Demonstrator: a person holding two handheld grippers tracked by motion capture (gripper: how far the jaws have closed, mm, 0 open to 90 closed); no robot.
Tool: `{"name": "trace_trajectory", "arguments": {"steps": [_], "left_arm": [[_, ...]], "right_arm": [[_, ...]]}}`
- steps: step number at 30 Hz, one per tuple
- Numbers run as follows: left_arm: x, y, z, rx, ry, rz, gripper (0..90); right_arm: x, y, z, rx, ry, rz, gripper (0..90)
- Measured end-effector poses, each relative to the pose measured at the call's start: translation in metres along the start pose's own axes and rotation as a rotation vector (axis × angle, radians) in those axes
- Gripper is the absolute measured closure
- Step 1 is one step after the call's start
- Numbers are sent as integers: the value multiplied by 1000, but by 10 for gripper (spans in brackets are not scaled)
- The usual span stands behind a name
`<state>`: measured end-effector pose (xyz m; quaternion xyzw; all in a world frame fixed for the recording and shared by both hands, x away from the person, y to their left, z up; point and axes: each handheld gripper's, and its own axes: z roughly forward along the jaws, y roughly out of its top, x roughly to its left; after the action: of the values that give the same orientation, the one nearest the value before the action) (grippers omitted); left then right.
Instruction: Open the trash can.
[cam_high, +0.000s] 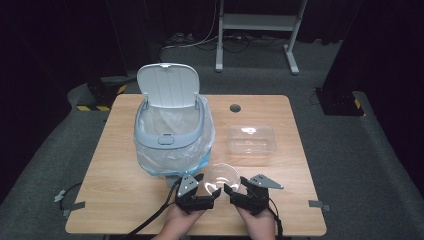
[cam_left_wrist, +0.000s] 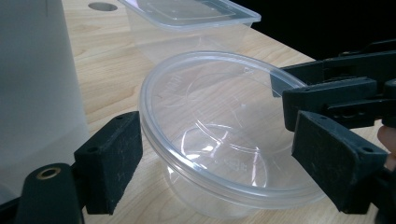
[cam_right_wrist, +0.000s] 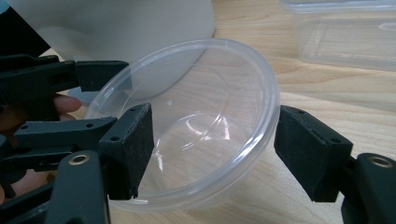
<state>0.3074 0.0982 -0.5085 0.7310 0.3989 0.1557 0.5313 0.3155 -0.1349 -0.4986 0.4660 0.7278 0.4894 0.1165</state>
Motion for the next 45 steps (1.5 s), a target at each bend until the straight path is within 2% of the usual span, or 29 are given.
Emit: {"name": "trace_trajectory", "arguments": {"steps": [7,12,15,23,35,40,45], "left_arm": [[0,0,1,8,-10,1,146],[-2,0,0,4,-3,12,149],[-4,0,-1,5,5,35,149],[-6,1,-2,3,17,61,185],[-7,0,-4,0,35,98,253],[-7,-1,-5,17,42,123,289],[-6,-2,-2,43,44,123,304]], "right_arm": [[1,0,3,9,27,6,259],[1,1,1,18,17,3,307],[2,2,-2,16,11,-2,334],[5,4,-9,-29,-39,-56,433],[8,4,-13,-76,-80,-108,500],[9,3,-16,-100,-102,-142,532],[11,3,-18,-114,-122,-167,586]]}}
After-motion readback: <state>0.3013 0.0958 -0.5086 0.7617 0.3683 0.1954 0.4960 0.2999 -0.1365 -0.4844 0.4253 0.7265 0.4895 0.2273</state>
